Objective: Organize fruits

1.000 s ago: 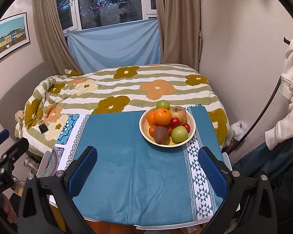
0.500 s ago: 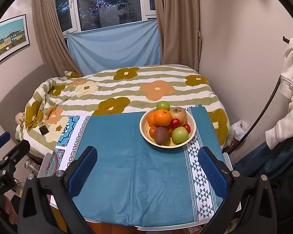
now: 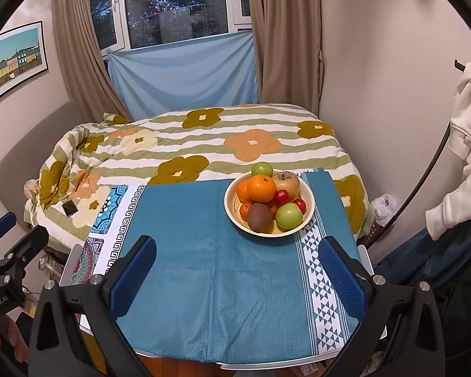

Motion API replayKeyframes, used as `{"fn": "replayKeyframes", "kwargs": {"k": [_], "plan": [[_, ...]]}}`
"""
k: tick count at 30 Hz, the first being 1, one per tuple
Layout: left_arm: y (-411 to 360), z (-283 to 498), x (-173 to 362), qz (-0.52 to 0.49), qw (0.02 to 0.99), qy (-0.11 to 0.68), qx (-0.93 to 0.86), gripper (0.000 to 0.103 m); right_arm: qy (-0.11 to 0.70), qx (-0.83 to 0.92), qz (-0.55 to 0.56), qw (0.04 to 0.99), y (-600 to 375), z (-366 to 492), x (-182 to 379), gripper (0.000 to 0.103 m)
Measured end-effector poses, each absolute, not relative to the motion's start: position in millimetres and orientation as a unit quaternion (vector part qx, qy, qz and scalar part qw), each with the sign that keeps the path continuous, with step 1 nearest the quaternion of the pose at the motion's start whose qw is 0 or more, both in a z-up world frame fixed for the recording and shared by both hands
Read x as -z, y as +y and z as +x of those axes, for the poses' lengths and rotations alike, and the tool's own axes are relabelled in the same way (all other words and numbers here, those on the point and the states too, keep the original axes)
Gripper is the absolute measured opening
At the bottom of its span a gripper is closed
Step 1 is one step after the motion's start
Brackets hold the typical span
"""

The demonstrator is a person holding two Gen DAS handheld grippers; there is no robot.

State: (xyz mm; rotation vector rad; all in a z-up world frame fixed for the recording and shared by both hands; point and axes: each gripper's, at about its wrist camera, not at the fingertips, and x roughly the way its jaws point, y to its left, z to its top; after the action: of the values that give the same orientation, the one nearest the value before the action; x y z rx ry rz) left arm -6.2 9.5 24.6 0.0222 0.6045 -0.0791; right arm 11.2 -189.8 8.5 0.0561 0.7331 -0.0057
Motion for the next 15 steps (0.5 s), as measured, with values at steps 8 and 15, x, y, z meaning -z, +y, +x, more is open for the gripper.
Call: {"fn": "replayKeyframes", "kwargs": {"k": [8, 15], "plan": [[10.5, -11.4, -22.0, 0.005, 0.957, 0.289, 0.035, 0.103, 0.359, 0.004, 0.027, 0.933, -189.1, 11.3, -8.7, 0.103], [13.1, -13.1, -23.6, 0.001, 0.958, 0.284, 0.033, 0.103, 0.358, 0.004, 0.027, 0.933, -188.7, 10.2, -8.4, 0.103]]}}
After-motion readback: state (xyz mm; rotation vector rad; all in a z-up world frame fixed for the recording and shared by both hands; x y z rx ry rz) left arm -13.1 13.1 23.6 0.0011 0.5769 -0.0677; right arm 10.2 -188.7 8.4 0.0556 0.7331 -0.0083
